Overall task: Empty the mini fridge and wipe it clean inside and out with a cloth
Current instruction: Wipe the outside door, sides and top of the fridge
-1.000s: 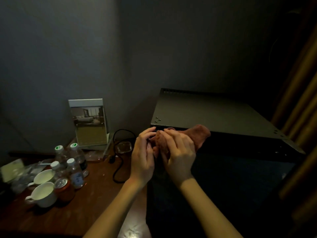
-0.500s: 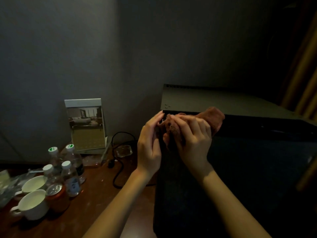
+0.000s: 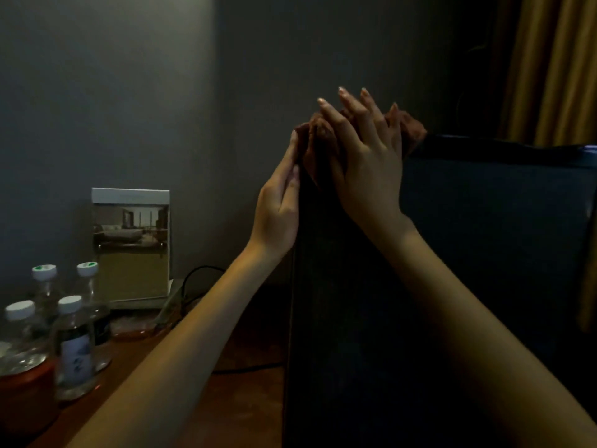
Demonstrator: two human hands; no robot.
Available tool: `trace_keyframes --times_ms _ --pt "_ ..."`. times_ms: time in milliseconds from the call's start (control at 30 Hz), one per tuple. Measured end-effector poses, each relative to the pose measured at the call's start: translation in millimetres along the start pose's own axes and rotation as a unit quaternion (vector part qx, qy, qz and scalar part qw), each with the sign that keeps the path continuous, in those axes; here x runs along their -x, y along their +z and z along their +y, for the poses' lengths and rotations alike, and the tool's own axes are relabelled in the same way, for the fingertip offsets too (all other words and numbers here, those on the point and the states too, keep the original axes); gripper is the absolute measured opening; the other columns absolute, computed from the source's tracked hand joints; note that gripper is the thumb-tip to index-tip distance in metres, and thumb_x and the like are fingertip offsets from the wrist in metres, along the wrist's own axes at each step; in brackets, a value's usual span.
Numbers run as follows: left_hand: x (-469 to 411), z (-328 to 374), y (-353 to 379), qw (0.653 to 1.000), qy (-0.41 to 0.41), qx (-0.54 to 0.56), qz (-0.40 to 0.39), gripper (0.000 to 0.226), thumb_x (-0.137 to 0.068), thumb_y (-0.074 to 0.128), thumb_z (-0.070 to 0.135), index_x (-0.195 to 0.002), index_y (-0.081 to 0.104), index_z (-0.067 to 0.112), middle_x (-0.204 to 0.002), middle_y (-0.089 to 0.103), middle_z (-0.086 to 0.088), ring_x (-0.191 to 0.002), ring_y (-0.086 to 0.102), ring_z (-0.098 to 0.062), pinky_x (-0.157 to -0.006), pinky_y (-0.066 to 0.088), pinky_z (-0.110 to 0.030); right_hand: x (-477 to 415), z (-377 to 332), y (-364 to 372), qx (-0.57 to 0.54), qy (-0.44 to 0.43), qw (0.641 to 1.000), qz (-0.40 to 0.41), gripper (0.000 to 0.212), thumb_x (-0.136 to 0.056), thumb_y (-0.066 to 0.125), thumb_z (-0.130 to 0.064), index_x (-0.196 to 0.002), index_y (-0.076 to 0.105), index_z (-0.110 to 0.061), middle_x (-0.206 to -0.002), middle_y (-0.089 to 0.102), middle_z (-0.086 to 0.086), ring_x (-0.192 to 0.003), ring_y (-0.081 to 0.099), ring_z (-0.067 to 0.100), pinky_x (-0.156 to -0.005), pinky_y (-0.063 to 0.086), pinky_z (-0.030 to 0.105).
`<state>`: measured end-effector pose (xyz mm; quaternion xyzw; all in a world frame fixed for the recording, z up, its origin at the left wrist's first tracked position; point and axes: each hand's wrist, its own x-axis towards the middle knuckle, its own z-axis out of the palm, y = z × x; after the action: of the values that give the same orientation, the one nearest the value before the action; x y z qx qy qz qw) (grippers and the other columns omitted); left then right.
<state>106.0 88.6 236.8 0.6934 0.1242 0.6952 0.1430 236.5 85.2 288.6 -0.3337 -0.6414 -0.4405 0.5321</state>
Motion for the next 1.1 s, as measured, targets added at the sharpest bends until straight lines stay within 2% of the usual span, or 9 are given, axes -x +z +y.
trace_keyframes --times_ms 233,367,467,600,667,767,900,1033,1100 --pt "38.4 15.8 -13.0 0.99 -0.114 0.083 0.004 0.037 -0.103 0.032 0.013 -0.14 0.035 0.02 -0.142 0.047 -0.001 -0.135 0.043 -0.014 -0.109 0.038 -0.025 14.1 -17.6 0.4 0.007 0.001 0.999 -0.041 0.05 -0.1 0.038 -0.043 -0.148 0.037 -0.028 -0.159 0.024 0.005 -0.148 0.009 0.036 -0.116 0.008 0.059" --pt "75.1 16.1 -14.9 0.981 -0.171 0.091 -0.002 0.037 -0.104 0.025 0.012 -0.136 0.037 0.024 -0.135 0.052 0.003 -0.124 0.051 -0.006 -0.1 0.044 -0.019 82.6 -40.0 5.7 0.016 -0.057 0.991 -0.118 0.054 -0.098 0.038 -0.038 -0.15 0.031 -0.028 -0.162 0.009 0.003 -0.146 0.014 0.038 -0.114 0.01 0.059" --pt "113.2 3.6 -12.5 0.977 -0.211 0.039 -0.013 0.037 -0.104 0.027 0.014 -0.14 0.038 0.018 -0.142 0.049 0.0 -0.132 0.045 -0.011 -0.109 0.037 -0.023 143.8 -47.4 4.4 -0.007 -0.023 0.987 -0.16 0.057 -0.097 0.036 -0.039 -0.153 0.022 -0.031 -0.162 -0.006 -0.002 -0.143 0.022 0.038 -0.109 0.013 0.059" --pt "158.8 -14.6 -5.3 0.962 -0.265 -0.065 0.0 0.04 -0.104 0.034 0.017 -0.144 0.038 0.01 -0.146 0.043 -0.002 -0.134 0.036 -0.005 -0.101 0.031 -0.003 228.1 -54.1 -7.1 0.004 0.001 0.98 -0.201 0.065 -0.094 0.036 -0.04 -0.154 0.012 -0.033 -0.163 -0.004 0.001 -0.144 0.018 0.036 -0.107 0.024 0.06" --pt "180.7 -18.8 -0.8 0.955 -0.28 -0.101 0.004 0.042 -0.104 0.036 0.017 -0.146 0.034 0.012 -0.149 0.041 -0.003 -0.136 0.036 -0.006 -0.109 0.031 -0.014 266.4 -57.6 -13.8 0.012 0.019 0.974 -0.226 0.066 -0.093 0.036 -0.042 -0.154 0.011 -0.033 -0.163 0.002 0.002 -0.145 0.014 0.034 -0.105 0.025 0.06" --pt "208.7 -16.8 7.0 0.95 -0.273 -0.151 -0.001 0.048 -0.104 0.036 0.017 -0.15 0.025 0.018 -0.153 0.033 0.003 -0.14 0.031 -0.006 -0.116 0.027 -0.025 322.0 -64.4 -22.6 0.026 0.032 0.956 -0.29 0.059 -0.099 0.026 -0.046 -0.154 0.009 -0.033 -0.163 0.001 0.002 -0.149 -0.001 0.031 -0.113 0.017 0.055" --pt "229.5 -11.6 13.6 0.951 -0.246 -0.184 -0.022 0.054 -0.104 0.036 0.017 -0.151 0.012 0.024 -0.159 0.018 0.008 -0.144 0.017 0.0 -0.116 0.018 -0.017 365.0 -69.7 -29.3 0.042 0.042 0.94 -0.336 0.065 -0.096 0.028 -0.051 -0.154 0.007 -0.032 -0.163 -0.002 0.004 -0.148 -0.004 0.032 -0.109 0.008 0.051" --pt "216.5 -7.4 14.0 0.958 -0.152 -0.242 -0.028 0.054 -0.103 0.035 0.019 -0.151 0.01 0.025 -0.16 0.009 0.013 -0.143 0.01 0.008 -0.116 0.014 -0.013 316.9 -57.4 -34.7 0.002 0.002 0.952 -0.306 0.078 -0.086 0.038 -0.051 -0.154 0.004 -0.033 -0.163 -0.004 0.004 -0.142 0.019 0.036 -0.105 0.033 0.063" --pt "198.8 -1.9 23.4 0.962 -0.086 -0.258 -0.013 0.054 -0.103 0.032 0.027 -0.152 0.011 0.022 -0.161 0.005 0.013 -0.146 0.008 0.002 -0.117 0.012 -0.015 260.9 -44.9 -36.7 -0.012 -0.007 0.962 -0.272 0.078 -0.086 0.04 -0.049 -0.154 0.005 -0.034 -0.163 -0.005 0.004 -0.144 0.014 0.037 -0.105 0.029 0.063"
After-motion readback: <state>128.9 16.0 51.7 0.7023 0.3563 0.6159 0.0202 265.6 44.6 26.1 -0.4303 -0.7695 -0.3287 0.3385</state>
